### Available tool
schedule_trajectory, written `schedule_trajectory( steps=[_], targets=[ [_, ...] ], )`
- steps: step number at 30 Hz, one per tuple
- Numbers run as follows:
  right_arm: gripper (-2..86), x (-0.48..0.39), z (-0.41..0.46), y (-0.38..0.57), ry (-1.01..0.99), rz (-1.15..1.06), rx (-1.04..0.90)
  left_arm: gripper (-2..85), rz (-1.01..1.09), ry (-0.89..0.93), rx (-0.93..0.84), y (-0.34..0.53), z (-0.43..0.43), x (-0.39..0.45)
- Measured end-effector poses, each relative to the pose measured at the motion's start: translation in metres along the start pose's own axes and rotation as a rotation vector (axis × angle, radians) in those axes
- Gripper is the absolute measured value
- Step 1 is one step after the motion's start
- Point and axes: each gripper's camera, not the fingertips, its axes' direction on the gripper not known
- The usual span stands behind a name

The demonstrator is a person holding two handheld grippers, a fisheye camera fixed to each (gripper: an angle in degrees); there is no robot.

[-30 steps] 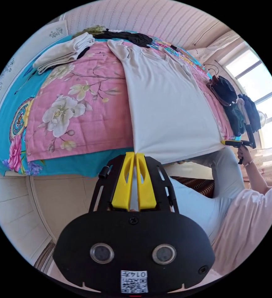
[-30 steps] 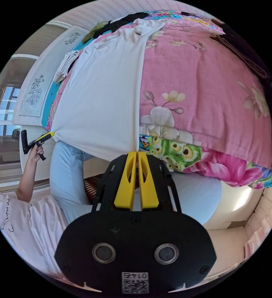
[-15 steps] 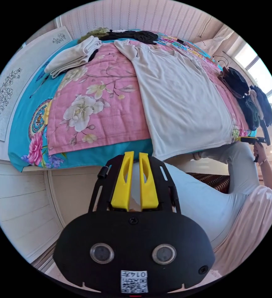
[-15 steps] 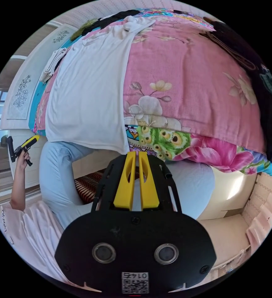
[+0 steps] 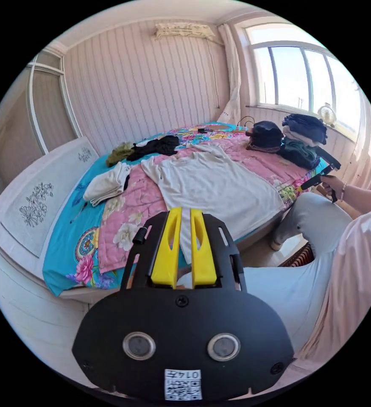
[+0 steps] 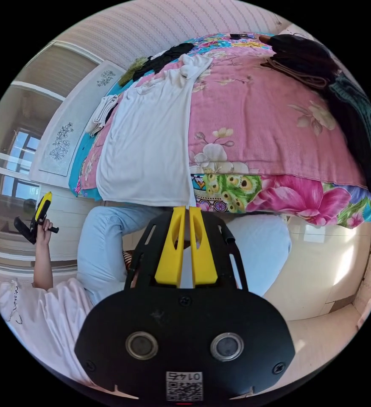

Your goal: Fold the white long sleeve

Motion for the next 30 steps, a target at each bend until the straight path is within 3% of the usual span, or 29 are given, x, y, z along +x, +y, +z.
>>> schedule_trajectory(
  steps=[8,16,22,27,30],
  targets=[
    [0.7,0.008,-0.035,0.009,-0.052,-0.018,0.06,5.1,-0.037,0.189,0.182,-0.014,0.016,0.057],
    [1.0,0.029,-0.07,-0.033,-0.1,-0.024,0.113,4.0,0.068,0.205,0.1,-0.065,0.092,0.093],
    [2.4,0.038,-0.087,-0.134,-0.115,-0.077,0.147,5.4,0.083,0.304,0.059,-0.146,0.212,0.091],
    [5.5,0.038,-0.079,-0.272,-0.008,-0.13,0.154,7.4,0.106,0.352,-0.013,-0.246,0.377,0.089],
    [6.2,0.05,-0.064,-0.35,-0.067,-0.079,0.152,7.9,0.087,0.387,-0.05,-0.298,0.467,0.09]
  ],
)
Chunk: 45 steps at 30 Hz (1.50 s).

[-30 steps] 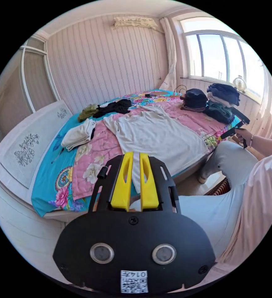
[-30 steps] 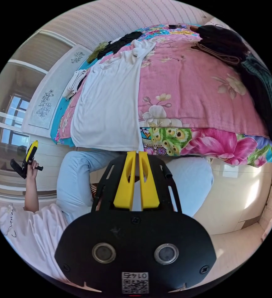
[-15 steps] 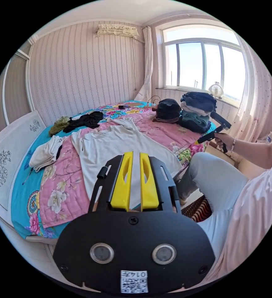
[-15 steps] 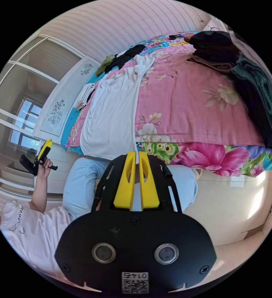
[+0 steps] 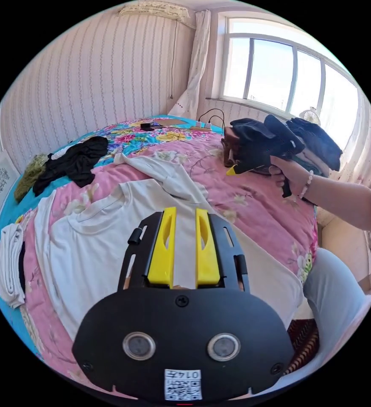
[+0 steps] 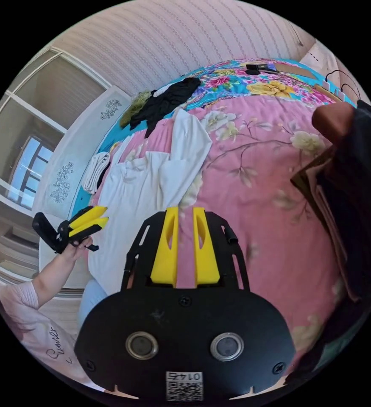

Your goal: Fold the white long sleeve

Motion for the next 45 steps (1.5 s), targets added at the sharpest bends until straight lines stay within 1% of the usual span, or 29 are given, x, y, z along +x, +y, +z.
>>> schedule_trajectory(
  steps=[4,7,9,11,13,14,17,18,19,20,21,22,23,25,28,30,31,32,33,34,35,36,37,39,41,43,45],
  targets=[
    [7.7,0.015,0.033,-0.065,0.026,0.066,-0.003,8.3,-0.04,0.024,-0.053,-0.052,0.079,-0.028],
    [4.8,0.026,0.048,-0.096,0.08,0.13,0.025,8.4,-0.087,0.016,-0.121,-0.081,0.136,-0.043],
    [1.3,0.036,0.055,-0.106,-0.012,0.128,-0.023,4.7,-0.118,0.026,-0.228,-0.093,0.179,-0.053],
    [0.7,0.039,0.048,-0.102,-0.048,0.091,-0.034,1.2,-0.118,0.05,-0.298,-0.098,0.198,-0.06],
    [0.4,0.038,0.028,-0.089,-0.069,0.061,-0.008,-0.1,-0.123,0.09,-0.286,-0.102,0.198,-0.065],
    [0.2,0.037,0.007,-0.073,-0.098,0.069,0.027,-0.6,-0.103,0.114,-0.25,-0.104,0.19,-0.065],
    [0.0,0.021,-0.046,-0.014,-0.188,0.133,0.059,-0.9,-0.006,0.167,-0.164,-0.102,0.164,-0.055],
    [0.0,0.007,-0.058,0.011,-0.207,0.157,0.041,-0.9,0.03,0.196,-0.171,-0.1,0.162,-0.048],
    [0.1,0.0,-0.061,0.023,-0.205,0.172,0.023,-0.9,0.052,0.196,-0.187,-0.099,0.163,-0.045],
    [0.1,-0.013,-0.06,0.041,-0.199,0.189,-0.031,-1.0,0.099,0.155,-0.226,-0.096,0.169,-0.038],
    [0.4,-0.022,-0.05,0.054,-0.218,0.178,-0.131,-1.0,0.153,0.128,-0.252,-0.091,0.178,-0.034],
    [0.5,-0.024,-0.045,0.058,-0.216,0.175,-0.179,-1.0,0.168,0.121,-0.266,-0.088,0.183,-0.034],
    [1.0,-0.023,-0.038,0.059,-0.175,0.176,-0.25,-1.0,0.163,0.12,-0.297,-0.082,0.192,-0.038],
    [2.1,-0.012,-0.038,0.047,-0.09,0.188,-0.262,-1.0,0.148,0.139,-0.324,-0.078,0.204,-0.045],
    [5.7,0.011,-0.046,0.004,0.015,0.171,-0.093,-1.0,0.114,0.14,-0.323,-0.076,0.217,-0.057],
    [10.4,0.033,-0.042,-0.036,0.13,0.203,0.015,-1.0,0.098,0.138,-0.333,-0.077,0.229,-0.06],
    [11.2,0.038,-0.039,-0.044,0.134,0.226,0.043,-1.0,0.099,0.135,-0.334,-0.077,0.232,-0.061],
    [10.5,0.049,-0.032,-0.059,0.075,0.272,0.078,-1.0,0.103,0.131,-0.33,-0.079,0.236,-0.061],
    [7.8,0.056,-0.019,-0.07,-0.015,0.282,0.06,-1.0,0.107,0.126,-0.32,-0.08,0.24,-0.062],
    [5.5,0.059,-0.012,-0.073,-0.052,0.279,0.033,-1.0,0.108,0.124,-0.314,-0.082,0.241,-0.062],
    [2.5,0.061,0.001,-0.076,-0.087,0.262,-0.036,-1.0,0.109,0.124,-0.301,-0.084,0.243,-0.064],
    [1.2,0.064,0.003,-0.07,-0.067,0.282,-0.059,-1.0,0.112,0.126,-0.286,-0.088,0.243,-0.065],
    [1.0,0.065,-0.002,-0.064,-0.072,0.294,-0.039,-1.0,0.114,0.128,-0.276,-0.09,0.243,-0.066],
    [0.2,0.069,-0.047,-0.025,-0.088,0.33,0.085,-1.0,0.126,0.133,-0.238,-0.099,0.241,-0.071],
    [0.0,0.067,-0.09,0.018,-0.059,0.356,0.151,-1.0,0.133,0.145,-0.207,-0.106,0.239,-0.074],
    [0.0,0.061,-0.129,0.064,0.003,0.389,0.153,-1.0,0.143,0.167,-0.173,-0.113,0.238,-0.075],
    [0.3,0.057,-0.16,0.119,0.14,0.472,0.059,-1.0,0.188,0.178,-0.148,-0.12,0.239,-0.074]
  ],
)
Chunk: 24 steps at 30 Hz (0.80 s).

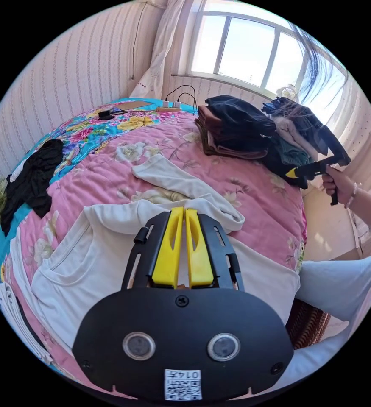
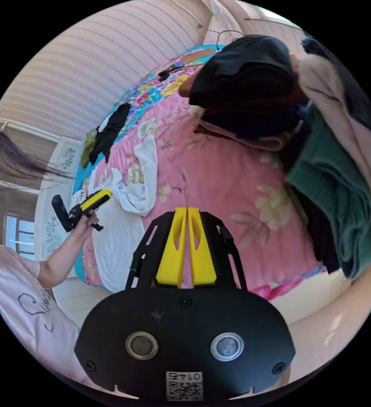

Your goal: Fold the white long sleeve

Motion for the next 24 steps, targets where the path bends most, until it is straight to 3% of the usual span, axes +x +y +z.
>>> schedule_trajectory(
  steps=[5,9,14,20,24],
  targets=[
    [5.3,0.01,0.019,-0.004,0.046,-0.06,-0.052,-1.0,0.021,-0.035,-0.057,0.0,0.016,-0.007],
    [10.6,-0.016,0.079,-0.072,-0.186,-0.133,0.005,-1.0,-0.031,-0.037,-0.072,0.003,0.027,-0.018],
    [3.6,-0.03,0.131,-0.104,-0.233,-0.146,-0.073,-1.0,-0.041,-0.051,-0.078,0.0,0.036,-0.024],
    [0.3,0.052,0.025,-0.001,-0.218,0.026,0.113,-1.0,-0.029,-0.027,-0.024,-0.013,0.035,-0.033],
    [0.4,0.106,-0.041,0.09,-0.086,0.176,0.038,-1.0,0.008,0.047,0.012,-0.024,0.044,-0.032]
  ],
)
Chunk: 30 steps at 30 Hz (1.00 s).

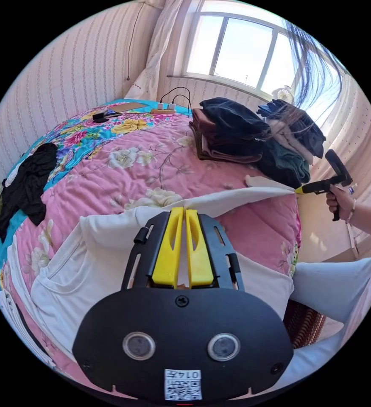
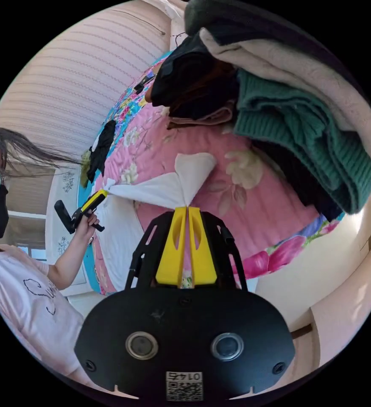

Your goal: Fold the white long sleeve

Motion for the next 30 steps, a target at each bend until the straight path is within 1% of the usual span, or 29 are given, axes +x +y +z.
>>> schedule_trajectory(
  steps=[2,5,8,10,12,14,16,17,19,22,25,28,30],
  targets=[
    [0.8,0.017,-0.014,0.02,0.019,0.044,-0.027,-1.0,0.013,-0.022,0.001,-0.004,0.008,0.001],
    [1.9,0.038,-0.02,0.034,0.119,0.081,-0.025,-1.0,-0.018,-0.025,-0.023,-0.011,0.023,-0.008],
    [5.3,0.05,-0.015,0.029,0.147,0.027,-0.014,-1.0,-0.029,-0.042,-0.021,-0.02,0.031,-0.016],
    [7.3,0.058,-0.014,0.02,0.168,0.014,0.015,-1.0,-0.016,-0.058,-0.024,-0.026,0.034,-0.019],
    [8.4,0.077,-0.017,0.011,0.188,0.06,0.111,-1.0,-0.004,-0.072,-0.032,-0.032,0.041,-0.022],
    [8.7,0.098,-0.012,0.007,0.161,0.133,0.13,-1.0,-0.009,-0.073,-0.039,-0.035,0.047,-0.025],
    [6.9,0.118,-0.001,0.004,0.159,0.188,0.099,-1.0,-0.018,-0.071,-0.043,-0.038,0.053,-0.028],
    [4.5,0.131,0.009,0.004,0.169,0.218,0.044,-1.0,-0.023,-0.072,-0.044,-0.039,0.056,-0.03],
    [2.4,0.145,0.007,0.011,0.093,0.239,0.025,-1.0,-0.029,-0.07,-0.046,-0.043,0.06,-0.033],
    [1.1,0.156,-0.023,0.036,-0.023,0.256,-0.014,-1.0,0.012,-0.065,-0.039,-0.051,0.06,-0.035],
    [0.7,0.159,-0.057,0.063,-0.137,0.309,-0.136,-1.0,0.093,-0.044,-0.038,-0.058,0.061,-0.034],
    [0.6,0.169,-0.076,0.066,-0.138,0.338,-0.202,-1.0,0.126,0.016,-0.029,-0.067,0.069,-0.035],
    [0.7,0.193,-0.073,0.055,-0.145,0.368,-0.144,-1.0,0.09,0.029,-0.046,-0.082,0.09,-0.04]
  ],
)
